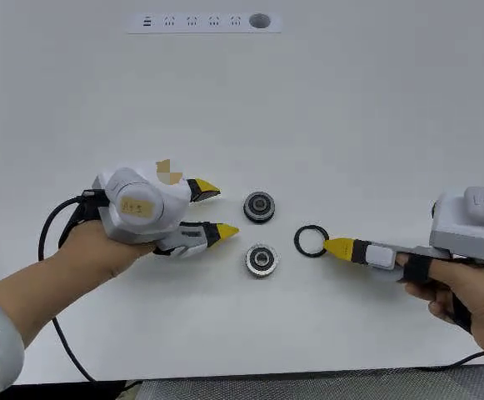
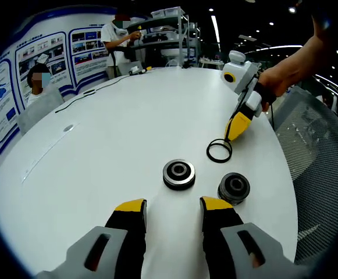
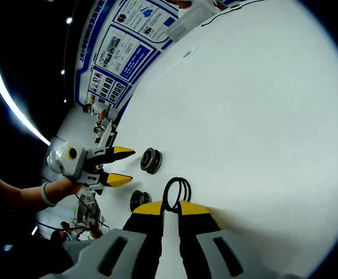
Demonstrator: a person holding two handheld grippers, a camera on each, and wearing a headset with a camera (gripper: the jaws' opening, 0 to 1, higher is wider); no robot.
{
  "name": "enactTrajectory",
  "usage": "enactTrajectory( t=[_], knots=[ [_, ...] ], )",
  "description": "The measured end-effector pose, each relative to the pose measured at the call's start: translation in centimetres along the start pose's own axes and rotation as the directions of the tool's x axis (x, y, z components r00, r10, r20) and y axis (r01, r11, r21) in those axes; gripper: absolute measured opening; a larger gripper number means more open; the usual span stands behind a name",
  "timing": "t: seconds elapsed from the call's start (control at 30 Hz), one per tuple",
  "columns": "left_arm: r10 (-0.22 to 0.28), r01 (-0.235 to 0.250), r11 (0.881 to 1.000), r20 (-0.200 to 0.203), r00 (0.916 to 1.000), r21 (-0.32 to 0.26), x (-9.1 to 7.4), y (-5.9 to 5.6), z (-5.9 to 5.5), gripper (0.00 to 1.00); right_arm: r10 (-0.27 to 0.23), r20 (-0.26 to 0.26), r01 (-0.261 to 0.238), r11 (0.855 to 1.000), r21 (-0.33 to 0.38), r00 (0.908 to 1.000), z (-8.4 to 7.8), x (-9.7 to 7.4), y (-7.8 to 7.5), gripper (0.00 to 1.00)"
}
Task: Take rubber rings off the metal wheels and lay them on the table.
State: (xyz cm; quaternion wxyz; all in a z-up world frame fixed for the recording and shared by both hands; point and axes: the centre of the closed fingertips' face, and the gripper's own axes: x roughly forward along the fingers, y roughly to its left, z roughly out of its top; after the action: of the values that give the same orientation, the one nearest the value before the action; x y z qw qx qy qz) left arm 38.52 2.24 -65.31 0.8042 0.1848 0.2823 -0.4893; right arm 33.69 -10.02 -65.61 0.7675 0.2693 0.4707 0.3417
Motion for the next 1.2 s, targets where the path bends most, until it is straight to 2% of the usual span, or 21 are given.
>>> enactTrajectory(
  t=[0.17, 0.23, 0.43, 0.83, 1.2],
  knots=[
    [-0.003, 0.003, 1.000, 0.004, 1.0000, -0.003, 0.1, 0.0, 0.2, 0.38, -0.028, -0.019, 0.027, 0.998, -0.064, 0.9994, -0.3, -0.2, -0.3, 0.15],
    [-0.002, 0.002, 1.000, 0.006, 1.0000, -0.001, 0.1, -0.1, 0.3, 0.38, -0.029, -0.024, 0.027, 0.997, -0.068, 0.9993, -0.3, -0.2, -0.2, 0.17],
    [-0.004, 0.004, 1.000, 0.016, 0.9999, -0.007, 0.2, -0.1, 0.6, 0.37, -0.050, -0.047, 0.042, 0.988, -0.150, 0.9976, -0.2, -0.4, 0.1, 0.23],
    [-0.013, 0.013, 1.000, 0.039, 0.9991, 0.008, 0.7, -0.3, 2.2, 0.31, -0.020, -0.005, 0.018, 0.986, -0.166, 0.9998, 2.3, 0.6, 1.1, 0.26],
    [-0.022, 0.021, 1.000, 0.043, 0.9988, 0.021, 1.3, -0.5, 2.8, 0.25, 0.009, -0.004, -0.010, 0.981, -0.193, 0.9999, 3.5, 1.9, 2.4, 0.26]
  ],
)
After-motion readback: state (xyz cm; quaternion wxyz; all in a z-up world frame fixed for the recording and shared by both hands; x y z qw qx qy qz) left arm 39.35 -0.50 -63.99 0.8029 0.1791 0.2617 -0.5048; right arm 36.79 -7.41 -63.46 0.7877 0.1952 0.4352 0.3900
